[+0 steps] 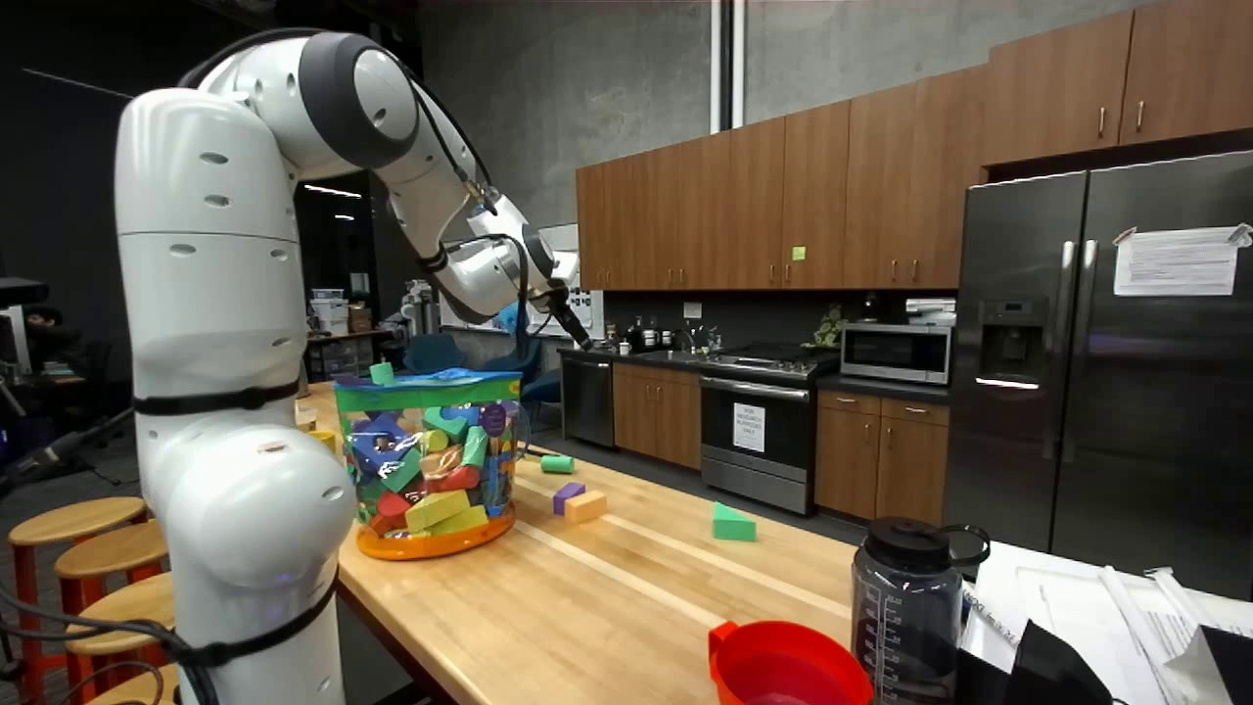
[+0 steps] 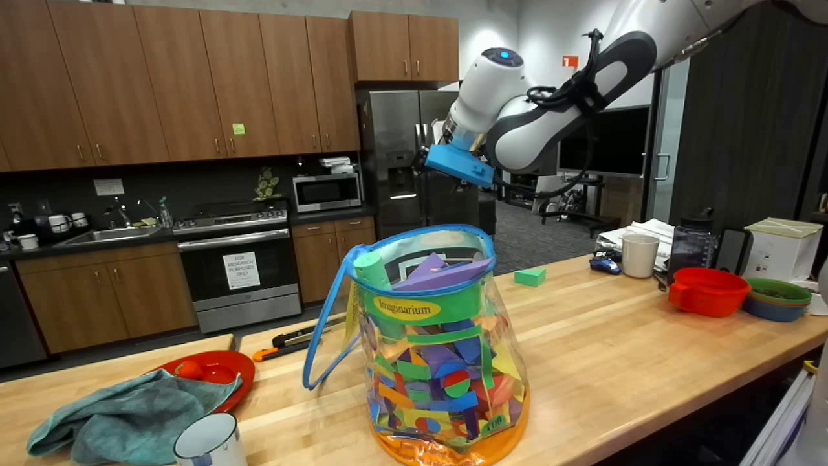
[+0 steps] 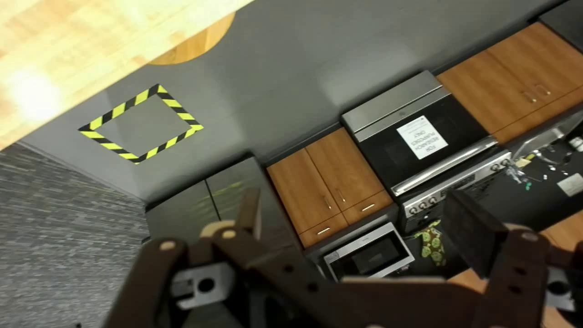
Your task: Put the peach block in the bag
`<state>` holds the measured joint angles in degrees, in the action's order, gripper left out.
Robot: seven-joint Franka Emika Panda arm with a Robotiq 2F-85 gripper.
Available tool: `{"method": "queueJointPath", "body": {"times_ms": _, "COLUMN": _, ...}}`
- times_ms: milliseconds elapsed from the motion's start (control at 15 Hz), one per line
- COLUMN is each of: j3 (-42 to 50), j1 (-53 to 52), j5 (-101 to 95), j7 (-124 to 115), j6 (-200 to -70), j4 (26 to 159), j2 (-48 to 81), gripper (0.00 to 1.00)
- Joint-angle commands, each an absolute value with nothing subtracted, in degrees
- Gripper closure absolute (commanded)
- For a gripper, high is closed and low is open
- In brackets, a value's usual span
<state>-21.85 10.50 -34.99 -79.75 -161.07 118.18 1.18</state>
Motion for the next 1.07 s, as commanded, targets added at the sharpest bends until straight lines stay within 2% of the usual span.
{"method": "queueJointPath", "body": {"times_ms": 0, "j3": -19.98, "j1": 11.58, "j5": -42.26, "j7": -82.84, "j6": -158.38, "j4": 119.55, "j2": 2.97, "gripper": 0.0}}
{"method": "queueJointPath", "body": {"times_ms": 1000, "j3": -19.28, "j1": 10.29, "j5": -44.76, "j7": -81.52, "j6": -150.56, "j4": 126.56, "j2": 10.15, "gripper": 0.0}}
